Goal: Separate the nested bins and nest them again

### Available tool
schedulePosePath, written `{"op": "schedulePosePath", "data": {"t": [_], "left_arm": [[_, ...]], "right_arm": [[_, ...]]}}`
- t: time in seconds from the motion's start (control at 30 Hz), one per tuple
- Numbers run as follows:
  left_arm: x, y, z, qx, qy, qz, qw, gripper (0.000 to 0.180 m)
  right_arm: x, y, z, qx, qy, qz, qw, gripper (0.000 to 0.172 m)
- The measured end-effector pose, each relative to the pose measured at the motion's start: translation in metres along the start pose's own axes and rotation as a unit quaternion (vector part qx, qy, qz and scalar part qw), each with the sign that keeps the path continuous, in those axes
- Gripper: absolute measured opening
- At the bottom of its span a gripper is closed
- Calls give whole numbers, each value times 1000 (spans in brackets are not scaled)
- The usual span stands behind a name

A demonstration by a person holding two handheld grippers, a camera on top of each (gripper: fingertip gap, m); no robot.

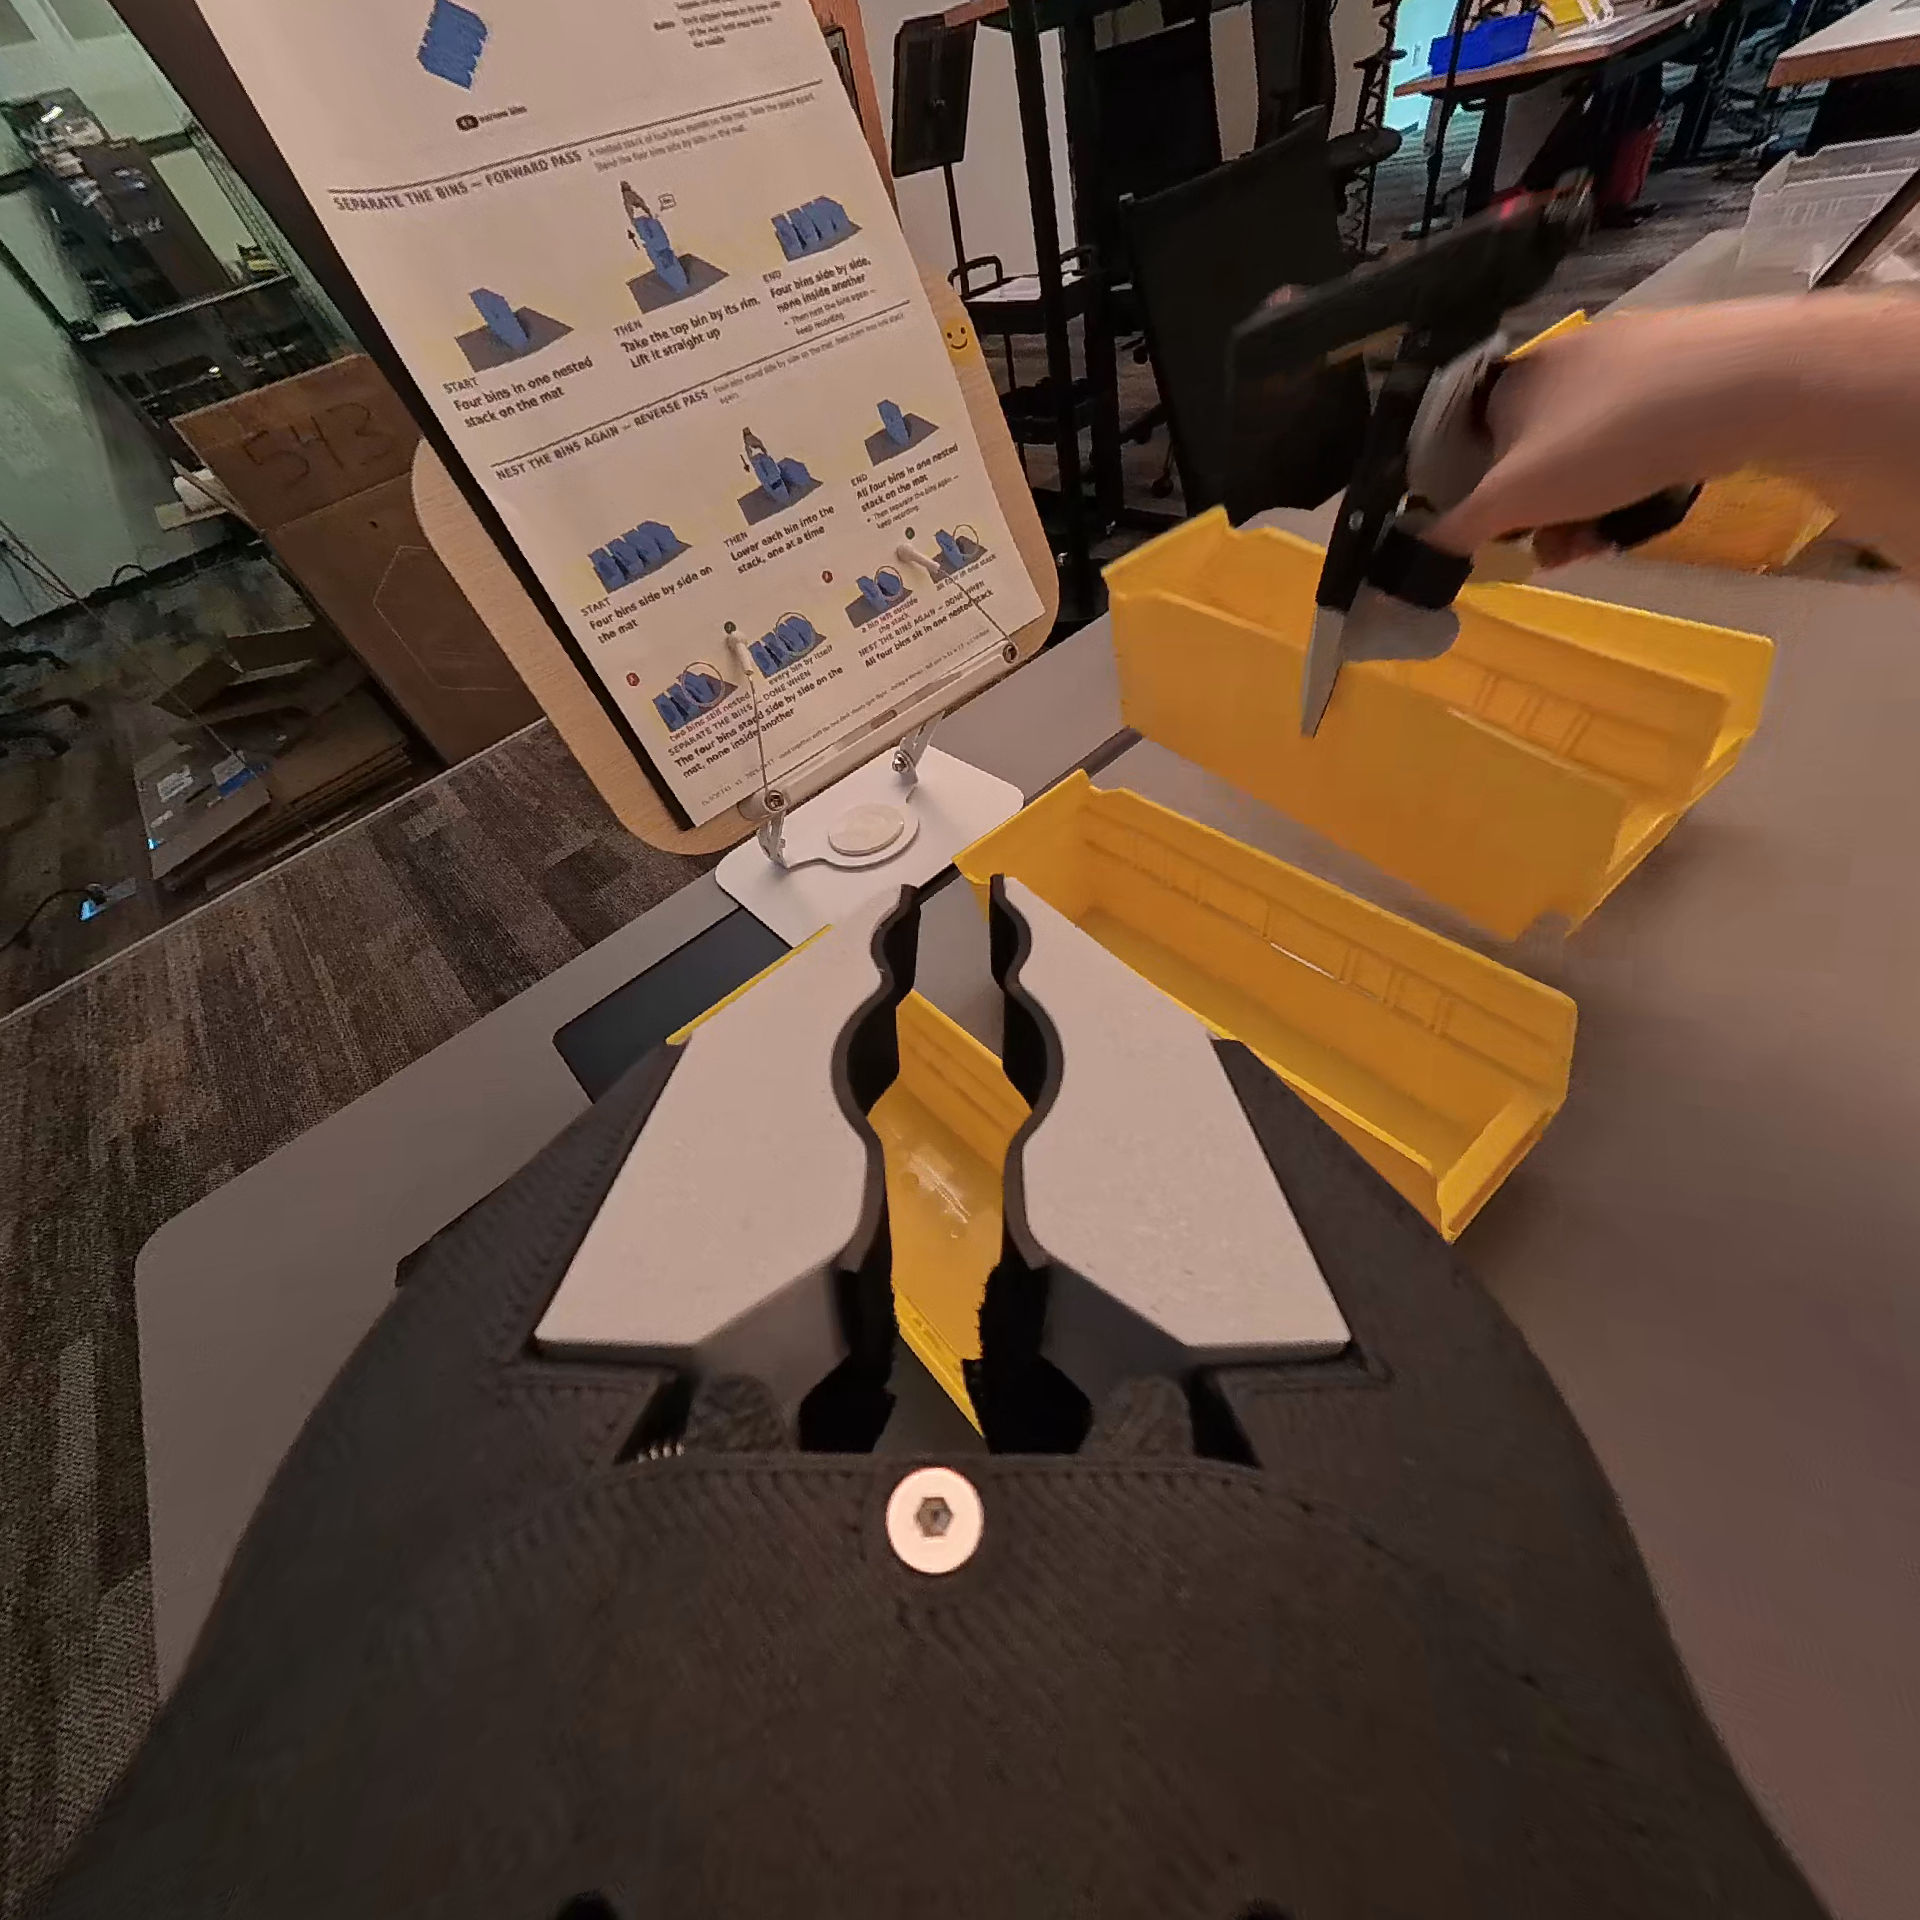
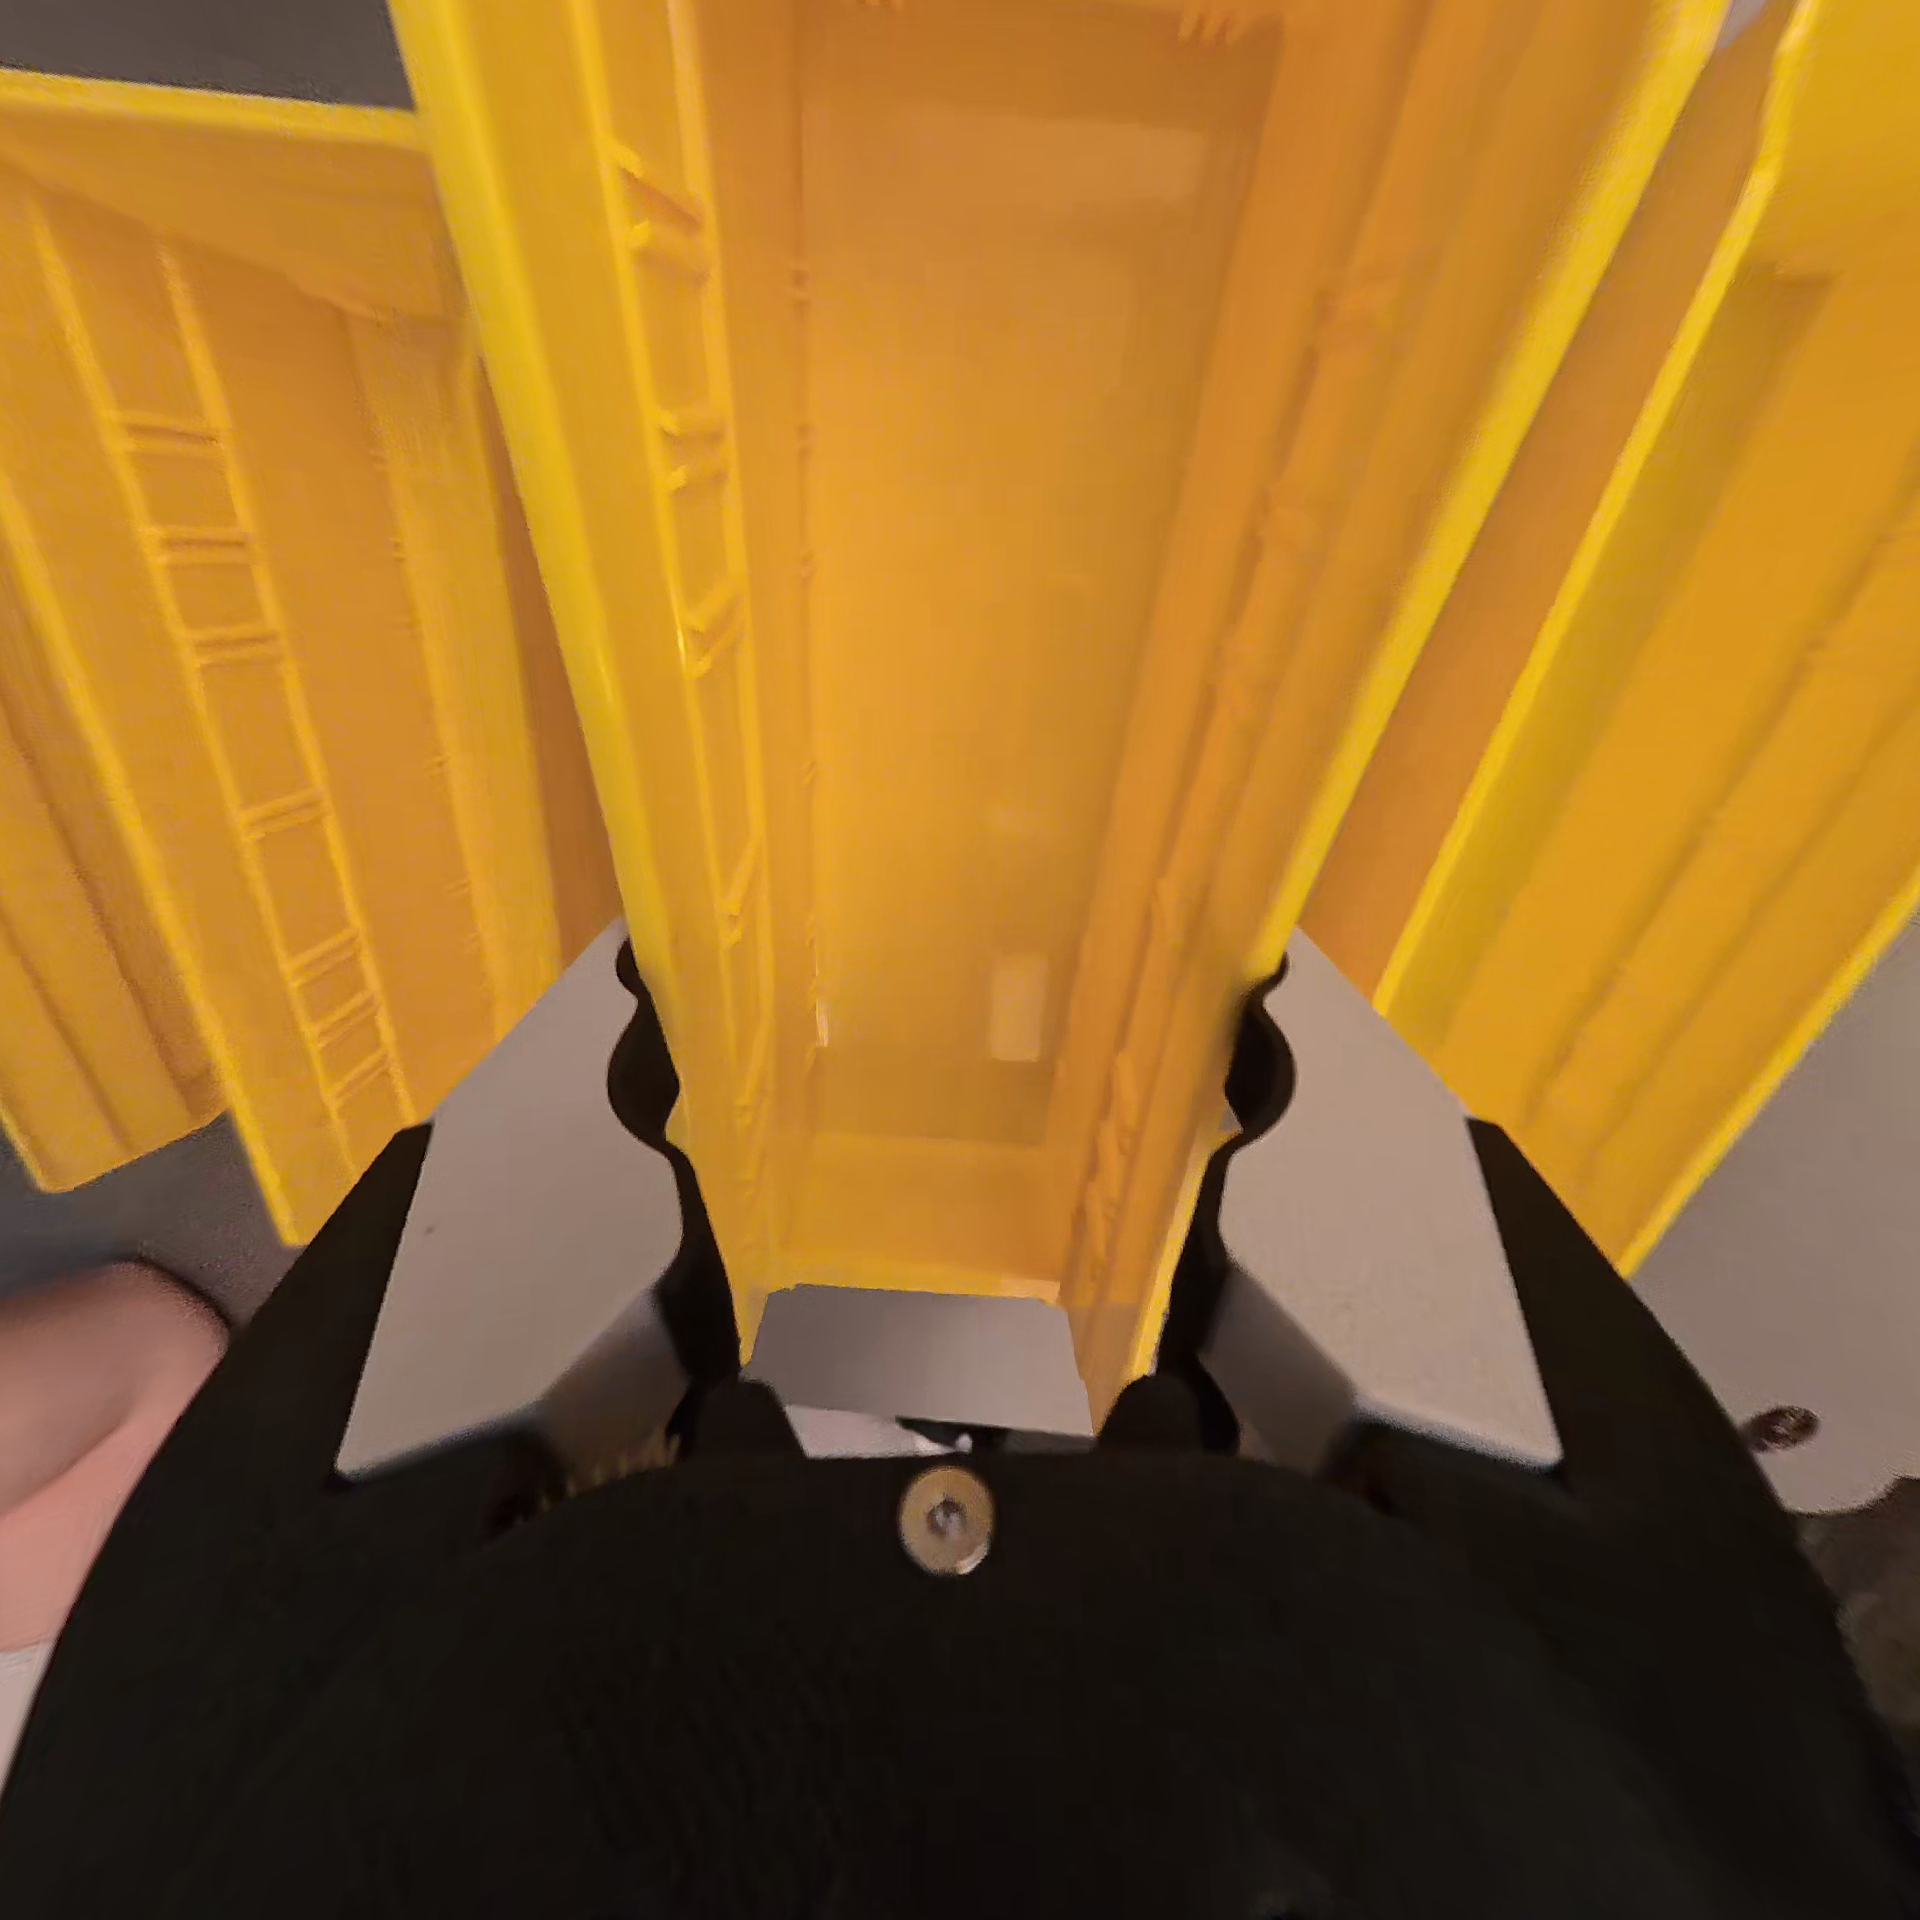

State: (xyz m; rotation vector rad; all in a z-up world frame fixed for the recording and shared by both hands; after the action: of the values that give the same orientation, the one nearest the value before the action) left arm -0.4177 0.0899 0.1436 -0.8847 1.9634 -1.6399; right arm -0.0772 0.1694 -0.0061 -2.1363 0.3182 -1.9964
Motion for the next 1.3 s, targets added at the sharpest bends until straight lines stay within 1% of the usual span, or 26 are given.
{"op": "schedulePosePath", "data": {"t": [0.1, 0.2, 0.33, 0.5, 0.6, 0.77, 0.9, 0.97, 1.07, 1.2, 1.3], "left_arm": [[1, -2, 1, 2, 2, 4, 1000, 12], [2, -2, 3, 1, 4, 4, 1000, 12], [4, -4, 8, -3, 10, 5, 1000, 12], [8, -7, 12, -6, 21, 12, 1000, 12], [11, -7, 11, -5, 23, 14, 1000, 12], [18, -11, 6, 9, 21, 32, 999, 12], [22, -12, 3, 12, 18, 37, 999, 12], [24, -14, 3, 13, 18, 43, 999, 12], [25, -15, 4, 14, 20, 47, 999, 12], [25, -15, 6, 11, 23, 44, 999, 12], [26, -16, 8, 10, 24, 47, 999, 12]], "right_arm": [[34, -4, -24, 17, 8, 18, 1000, 111], [54, -3, -62, 32, -18, 27, 999, 112], [49, 6, -107, 33, -60, 6, 998, 112], [29, 18, -140, 29, -80, -21, 996, 111], [20, 24, -150, 26, -78, -38, 996, 112], [14, 24, -160, 31, -62, -32, 997, 112], [14, 20, -158, 14, -48, -19, 999, 113], [12, 23, -155, 5, -40, -24, 999, 113], [4, 24, -153, 5, -29, -23, 999, 114], [-8, 22, -153, -2, -34, -11, 999, 114], [-17, 24, -150, -3, -29, -16, 999, 115]]}}
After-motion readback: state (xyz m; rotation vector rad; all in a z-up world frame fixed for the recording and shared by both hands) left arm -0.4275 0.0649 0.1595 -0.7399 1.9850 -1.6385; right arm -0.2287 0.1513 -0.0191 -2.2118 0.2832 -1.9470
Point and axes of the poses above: each gripper's, where its closed fingertips meet, x back along the fingers, y out of its underside, z = x × y across the jaws, the point moved 2 cm from there along x, back along the fingers, and after that the axes turned 10 degrees about z, right-handed, at the moved point
